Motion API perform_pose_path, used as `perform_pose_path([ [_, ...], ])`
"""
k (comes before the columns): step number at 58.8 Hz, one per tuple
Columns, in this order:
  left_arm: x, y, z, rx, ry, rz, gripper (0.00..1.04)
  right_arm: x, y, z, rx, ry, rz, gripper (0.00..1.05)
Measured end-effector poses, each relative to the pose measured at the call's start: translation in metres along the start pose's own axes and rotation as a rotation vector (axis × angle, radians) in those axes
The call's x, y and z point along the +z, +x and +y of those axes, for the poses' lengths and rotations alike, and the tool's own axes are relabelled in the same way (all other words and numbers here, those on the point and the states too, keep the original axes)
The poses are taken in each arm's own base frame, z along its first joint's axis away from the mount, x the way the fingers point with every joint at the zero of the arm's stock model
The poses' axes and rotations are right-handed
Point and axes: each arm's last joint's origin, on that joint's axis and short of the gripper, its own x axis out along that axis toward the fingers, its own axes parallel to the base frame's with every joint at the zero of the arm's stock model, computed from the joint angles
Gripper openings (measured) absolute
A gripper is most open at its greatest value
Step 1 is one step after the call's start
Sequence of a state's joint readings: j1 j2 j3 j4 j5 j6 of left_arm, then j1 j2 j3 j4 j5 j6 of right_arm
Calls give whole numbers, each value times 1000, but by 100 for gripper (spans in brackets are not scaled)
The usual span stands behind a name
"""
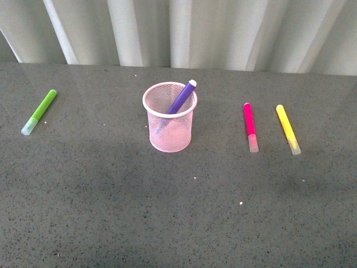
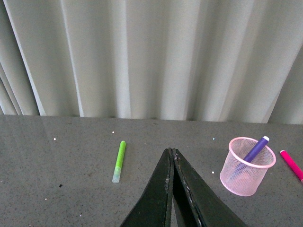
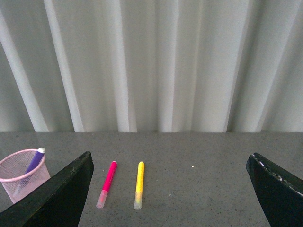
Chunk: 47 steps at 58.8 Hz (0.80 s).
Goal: Insert purple and pink pens into pink cup
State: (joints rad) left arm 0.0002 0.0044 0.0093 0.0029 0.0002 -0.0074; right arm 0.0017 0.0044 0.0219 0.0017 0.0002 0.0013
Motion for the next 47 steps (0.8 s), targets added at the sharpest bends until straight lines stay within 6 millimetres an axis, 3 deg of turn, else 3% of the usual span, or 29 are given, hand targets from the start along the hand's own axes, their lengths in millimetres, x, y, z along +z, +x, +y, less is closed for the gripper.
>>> perform_pose_path([
  [11, 0, 0, 0, 0, 0, 1, 7, 0, 0, 0, 0, 0, 0, 98],
  [26, 0, 0, 0, 0, 0, 2, 52, 0, 0, 0, 0, 0, 0, 98],
  [30, 0, 0, 0, 0, 0, 2, 66, 6, 5, -1, 146, 54, -37, 98],
  [32, 0, 0, 0, -2, 0, 2, 75, 17, 14, -5, 221, 78, -65, 98],
  [37, 0, 0, 0, 0, 0, 2, 93, 52, 49, -17, 160, 76, -138, 98],
  [39, 0, 0, 0, 0, 0, 1, 100, 69, 77, -25, 112, 85, -147, 98],
  [42, 0, 0, 0, 0, 1, 1, 97, 77, 117, -33, 77, 122, -59, 98],
  [47, 0, 0, 0, 0, 2, 1, 98, 68, 175, -42, -13, 161, 94, 98],
])
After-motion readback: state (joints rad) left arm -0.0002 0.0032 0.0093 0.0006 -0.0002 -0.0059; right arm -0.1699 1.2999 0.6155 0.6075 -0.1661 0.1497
